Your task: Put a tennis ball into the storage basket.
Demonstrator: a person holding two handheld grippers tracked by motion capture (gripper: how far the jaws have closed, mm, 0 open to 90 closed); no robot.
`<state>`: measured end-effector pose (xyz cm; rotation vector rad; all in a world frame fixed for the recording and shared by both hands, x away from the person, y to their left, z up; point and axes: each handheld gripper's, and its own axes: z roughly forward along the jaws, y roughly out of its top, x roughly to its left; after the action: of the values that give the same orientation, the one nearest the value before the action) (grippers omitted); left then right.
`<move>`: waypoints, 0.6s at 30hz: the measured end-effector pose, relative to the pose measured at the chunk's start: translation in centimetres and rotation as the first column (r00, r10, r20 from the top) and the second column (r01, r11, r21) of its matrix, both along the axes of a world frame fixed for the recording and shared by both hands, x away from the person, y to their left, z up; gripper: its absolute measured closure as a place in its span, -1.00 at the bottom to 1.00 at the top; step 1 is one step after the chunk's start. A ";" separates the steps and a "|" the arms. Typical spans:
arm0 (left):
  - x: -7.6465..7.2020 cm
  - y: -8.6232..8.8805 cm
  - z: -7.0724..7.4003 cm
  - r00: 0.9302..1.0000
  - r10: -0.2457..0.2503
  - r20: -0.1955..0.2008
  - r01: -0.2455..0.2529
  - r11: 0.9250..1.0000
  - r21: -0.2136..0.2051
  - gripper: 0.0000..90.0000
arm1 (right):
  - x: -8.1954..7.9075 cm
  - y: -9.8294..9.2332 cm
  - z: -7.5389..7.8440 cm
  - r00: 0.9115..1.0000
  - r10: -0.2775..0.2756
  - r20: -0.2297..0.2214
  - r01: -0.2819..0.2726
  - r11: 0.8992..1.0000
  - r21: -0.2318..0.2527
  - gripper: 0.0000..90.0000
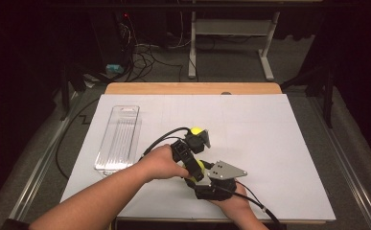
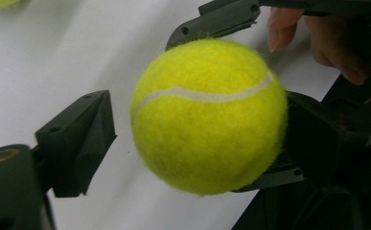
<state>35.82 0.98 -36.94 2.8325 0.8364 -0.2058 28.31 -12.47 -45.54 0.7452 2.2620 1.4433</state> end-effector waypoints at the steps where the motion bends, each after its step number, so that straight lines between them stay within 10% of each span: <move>1: 0.0 0.0 -0.1 1.000 -0.007 -0.015 0.006 1.000 -0.004 -0.55 | 0.0 0.0 0.0 1.000 0.000 0.000 0.000 1.000 0.005 -0.38; 18: -0.1 -0.2 0.1 1.000 0.000 -0.002 0.000 1.000 0.000 -0.40 | 0.2 -0.1 -0.1 1.000 0.011 -0.009 -0.011 1.000 0.020 -0.43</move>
<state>35.69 0.81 -36.80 2.8333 0.8366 -0.2085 28.49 -12.61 -45.63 0.7474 2.2649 1.4729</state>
